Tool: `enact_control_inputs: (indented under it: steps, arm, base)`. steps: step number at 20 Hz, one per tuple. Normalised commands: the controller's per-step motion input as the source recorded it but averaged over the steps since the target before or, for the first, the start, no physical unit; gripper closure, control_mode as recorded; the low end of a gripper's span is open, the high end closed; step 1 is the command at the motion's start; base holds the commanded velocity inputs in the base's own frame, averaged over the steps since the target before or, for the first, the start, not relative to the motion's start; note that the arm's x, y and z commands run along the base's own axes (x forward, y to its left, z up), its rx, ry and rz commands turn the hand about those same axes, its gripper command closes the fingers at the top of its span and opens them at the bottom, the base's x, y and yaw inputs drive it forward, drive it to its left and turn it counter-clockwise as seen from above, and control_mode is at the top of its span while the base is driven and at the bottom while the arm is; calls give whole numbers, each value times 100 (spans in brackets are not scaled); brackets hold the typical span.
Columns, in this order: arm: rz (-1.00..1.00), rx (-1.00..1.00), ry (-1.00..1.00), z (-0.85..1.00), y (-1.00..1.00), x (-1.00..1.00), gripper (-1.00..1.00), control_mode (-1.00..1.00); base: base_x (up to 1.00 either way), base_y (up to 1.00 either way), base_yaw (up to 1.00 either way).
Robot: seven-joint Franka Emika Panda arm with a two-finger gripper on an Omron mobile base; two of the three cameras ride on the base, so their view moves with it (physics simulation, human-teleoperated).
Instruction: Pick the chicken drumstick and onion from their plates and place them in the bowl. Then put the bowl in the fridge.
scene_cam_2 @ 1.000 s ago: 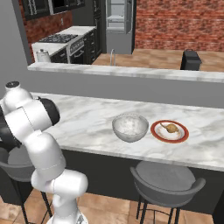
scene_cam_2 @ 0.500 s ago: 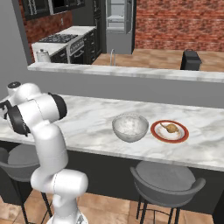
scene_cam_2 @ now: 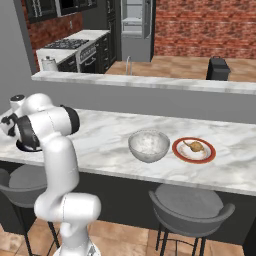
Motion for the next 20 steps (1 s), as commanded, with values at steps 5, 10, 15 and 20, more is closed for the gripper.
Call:
enact_control_inputs:
  steps: [5,10,15,20]
  arm:
    - [-2,0,8,-14,9,14,-100,-100]
    - [0,0,8,-13,2,13,-100,-100]
    - [0,-2,3,-13,7,15,-100,-100]
    - [0,-4,0,-14,10,14,-100,-100]
  base:
    - [0,0,0]
    - [0,0,0]
    - [0,0,0]
    - [0,0,0]
